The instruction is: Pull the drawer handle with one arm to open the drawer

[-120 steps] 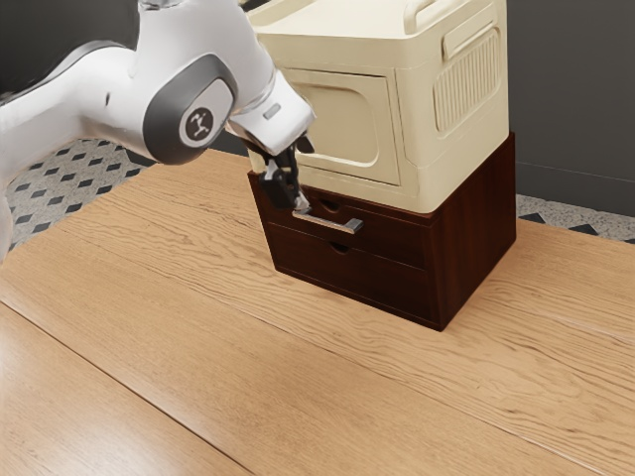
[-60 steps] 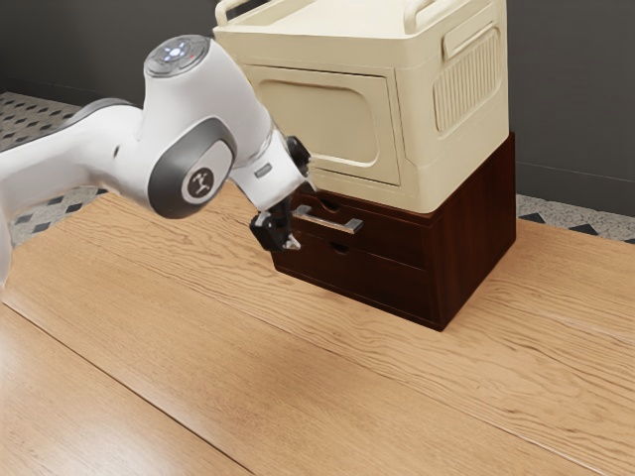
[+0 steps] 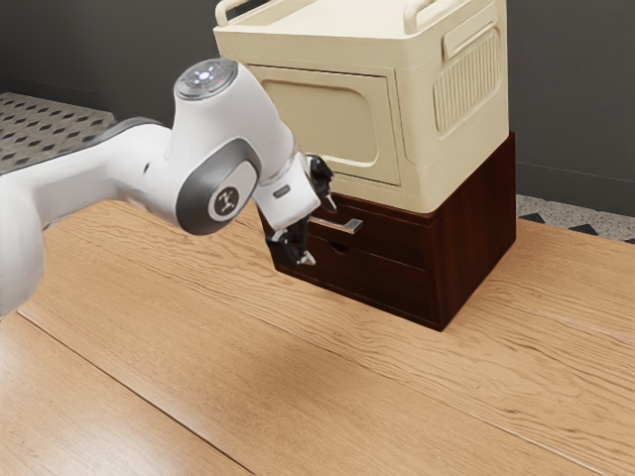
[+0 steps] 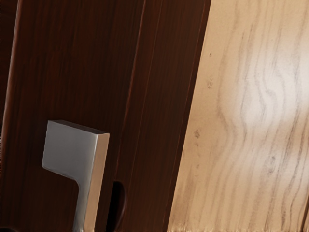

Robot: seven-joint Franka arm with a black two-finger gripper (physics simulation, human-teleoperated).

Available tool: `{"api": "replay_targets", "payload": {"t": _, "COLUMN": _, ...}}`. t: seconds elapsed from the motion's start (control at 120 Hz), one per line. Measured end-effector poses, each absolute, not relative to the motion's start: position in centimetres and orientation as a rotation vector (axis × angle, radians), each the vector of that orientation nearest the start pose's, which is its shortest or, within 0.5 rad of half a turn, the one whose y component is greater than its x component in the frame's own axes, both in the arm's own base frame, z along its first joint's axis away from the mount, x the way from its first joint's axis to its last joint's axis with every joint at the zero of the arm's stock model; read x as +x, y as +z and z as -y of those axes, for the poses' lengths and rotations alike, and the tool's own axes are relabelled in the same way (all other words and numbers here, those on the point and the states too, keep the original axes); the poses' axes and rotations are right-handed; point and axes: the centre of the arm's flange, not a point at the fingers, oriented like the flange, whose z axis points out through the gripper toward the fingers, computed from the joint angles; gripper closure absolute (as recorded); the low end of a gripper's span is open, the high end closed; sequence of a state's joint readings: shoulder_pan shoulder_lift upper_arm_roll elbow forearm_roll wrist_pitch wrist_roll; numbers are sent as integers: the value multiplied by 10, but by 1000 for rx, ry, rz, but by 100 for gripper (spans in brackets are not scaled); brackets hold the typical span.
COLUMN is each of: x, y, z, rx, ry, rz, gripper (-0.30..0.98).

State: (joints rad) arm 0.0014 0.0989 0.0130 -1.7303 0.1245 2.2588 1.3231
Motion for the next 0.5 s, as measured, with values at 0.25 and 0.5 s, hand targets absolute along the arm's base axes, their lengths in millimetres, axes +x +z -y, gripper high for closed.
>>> {"api": "replay_targets", "payload": {"t": 0.25, "x": 634, "y": 554, "z": -23, "rx": -2125, "ry": -362, "rz": -1748, "gripper": 0}}
{"api": "replay_targets", "payload": {"t": 0.5, "x": 638, "y": 541, "z": -25, "rx": -2121, "ry": -340, "rz": -1768, "gripper": 0}}
